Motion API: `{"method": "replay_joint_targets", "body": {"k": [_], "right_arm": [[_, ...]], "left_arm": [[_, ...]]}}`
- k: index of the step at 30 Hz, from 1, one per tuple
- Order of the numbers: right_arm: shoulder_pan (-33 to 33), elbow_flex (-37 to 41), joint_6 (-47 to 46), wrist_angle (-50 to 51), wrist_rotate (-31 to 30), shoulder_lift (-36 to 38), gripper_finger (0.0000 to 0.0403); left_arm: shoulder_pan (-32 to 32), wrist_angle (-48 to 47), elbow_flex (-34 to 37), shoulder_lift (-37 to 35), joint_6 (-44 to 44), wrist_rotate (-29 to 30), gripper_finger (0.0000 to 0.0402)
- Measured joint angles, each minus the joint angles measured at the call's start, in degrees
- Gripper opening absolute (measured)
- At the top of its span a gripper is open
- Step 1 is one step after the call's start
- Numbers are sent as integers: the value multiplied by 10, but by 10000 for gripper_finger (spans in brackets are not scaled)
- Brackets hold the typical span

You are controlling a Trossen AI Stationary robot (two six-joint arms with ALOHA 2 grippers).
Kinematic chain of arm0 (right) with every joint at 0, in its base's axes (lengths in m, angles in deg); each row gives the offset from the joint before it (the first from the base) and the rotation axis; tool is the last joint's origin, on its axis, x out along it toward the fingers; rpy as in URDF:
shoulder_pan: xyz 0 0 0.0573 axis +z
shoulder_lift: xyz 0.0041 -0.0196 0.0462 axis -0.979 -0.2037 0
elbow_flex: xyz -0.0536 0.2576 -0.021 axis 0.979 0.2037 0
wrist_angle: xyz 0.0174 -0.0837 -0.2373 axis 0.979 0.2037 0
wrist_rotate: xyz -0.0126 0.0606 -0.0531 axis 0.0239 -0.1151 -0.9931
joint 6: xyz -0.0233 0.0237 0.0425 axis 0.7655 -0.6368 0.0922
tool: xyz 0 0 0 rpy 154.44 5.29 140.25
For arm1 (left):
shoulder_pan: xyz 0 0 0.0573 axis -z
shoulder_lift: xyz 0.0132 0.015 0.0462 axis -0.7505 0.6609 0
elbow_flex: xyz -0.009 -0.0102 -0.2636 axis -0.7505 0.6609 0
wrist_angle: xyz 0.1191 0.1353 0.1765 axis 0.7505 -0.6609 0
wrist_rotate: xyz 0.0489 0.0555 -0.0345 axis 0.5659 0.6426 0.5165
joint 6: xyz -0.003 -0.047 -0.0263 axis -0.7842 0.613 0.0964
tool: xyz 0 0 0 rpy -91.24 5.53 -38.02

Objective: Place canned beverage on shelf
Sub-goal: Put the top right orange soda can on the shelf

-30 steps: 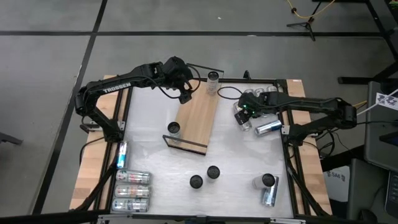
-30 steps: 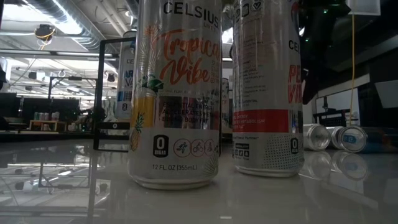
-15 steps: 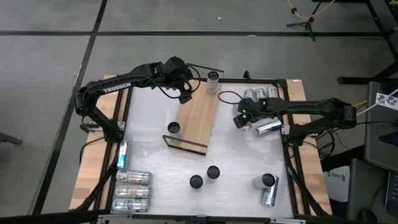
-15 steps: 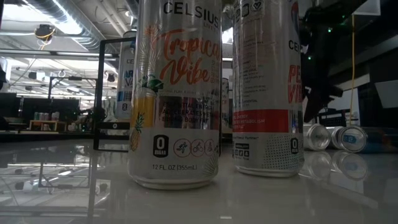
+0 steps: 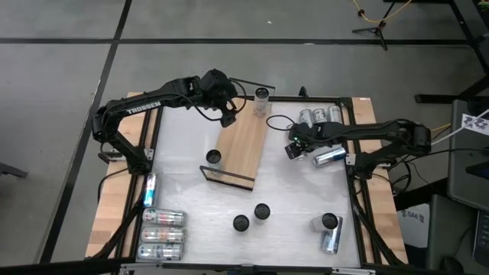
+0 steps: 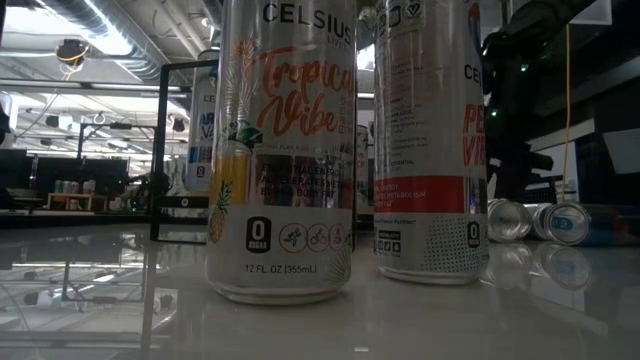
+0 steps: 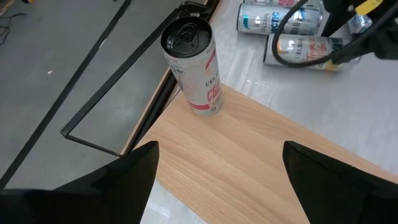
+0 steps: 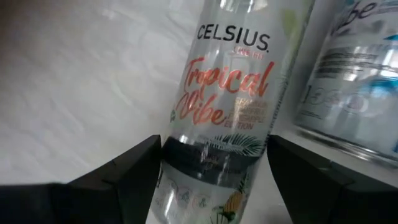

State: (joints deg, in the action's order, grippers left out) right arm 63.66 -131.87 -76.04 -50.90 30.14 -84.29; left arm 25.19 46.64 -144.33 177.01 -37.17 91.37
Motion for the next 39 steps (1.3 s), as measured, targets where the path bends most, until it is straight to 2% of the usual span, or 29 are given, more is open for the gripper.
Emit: {"method": "replay_joint_targets", "body": {"k": [6,35,39], "right_arm": [[0,-1,0,-19,-2,-28,287],[0,0,-8,-28,1,-30,287],[0,1,-13,-28,1,-30,269]], "left_arm": [[0,1,0,0,0,0,336],[0,1,0,0,-21,3,336],[0,1,0,0,-34,4,336]]}}
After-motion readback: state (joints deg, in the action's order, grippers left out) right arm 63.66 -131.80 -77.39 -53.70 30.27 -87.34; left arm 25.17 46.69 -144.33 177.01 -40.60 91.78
